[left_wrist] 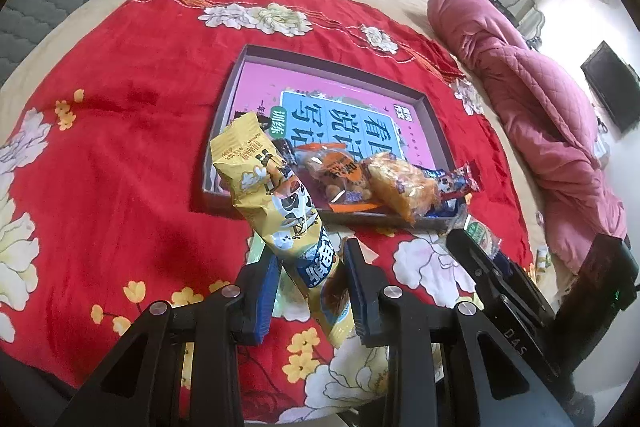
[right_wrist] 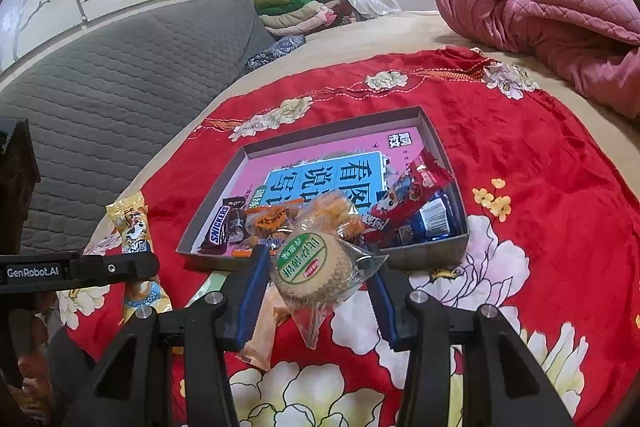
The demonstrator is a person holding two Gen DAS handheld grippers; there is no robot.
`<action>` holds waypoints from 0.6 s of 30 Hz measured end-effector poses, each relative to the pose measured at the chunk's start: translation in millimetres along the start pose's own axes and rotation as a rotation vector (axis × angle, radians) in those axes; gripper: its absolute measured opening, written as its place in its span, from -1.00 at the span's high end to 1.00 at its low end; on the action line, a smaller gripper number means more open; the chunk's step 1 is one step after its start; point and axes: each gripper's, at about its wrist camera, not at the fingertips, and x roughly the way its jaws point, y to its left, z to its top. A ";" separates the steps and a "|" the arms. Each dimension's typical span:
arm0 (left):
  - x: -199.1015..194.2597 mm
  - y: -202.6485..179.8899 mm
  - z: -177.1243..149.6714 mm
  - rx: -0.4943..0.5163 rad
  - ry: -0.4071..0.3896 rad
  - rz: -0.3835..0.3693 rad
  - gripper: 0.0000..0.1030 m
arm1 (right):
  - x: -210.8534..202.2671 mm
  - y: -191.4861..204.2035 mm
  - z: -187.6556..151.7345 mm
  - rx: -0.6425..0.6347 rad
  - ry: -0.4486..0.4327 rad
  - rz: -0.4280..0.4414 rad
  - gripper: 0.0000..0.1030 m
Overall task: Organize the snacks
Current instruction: 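Lift the cookie packet and yellow snack bar over the box with both grippers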
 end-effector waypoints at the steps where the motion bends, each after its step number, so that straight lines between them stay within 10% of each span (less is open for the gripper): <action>1: 0.8 1.1 1.6 -0.004 0.000 -0.001 0.37 | -0.1 -0.4 0.5 0.001 -0.002 -0.001 0.07; 18: 22.7 6.2 19.8 -0.018 0.017 0.013 0.37 | 8.0 -33.7 5.4 0.075 -0.002 -0.070 0.07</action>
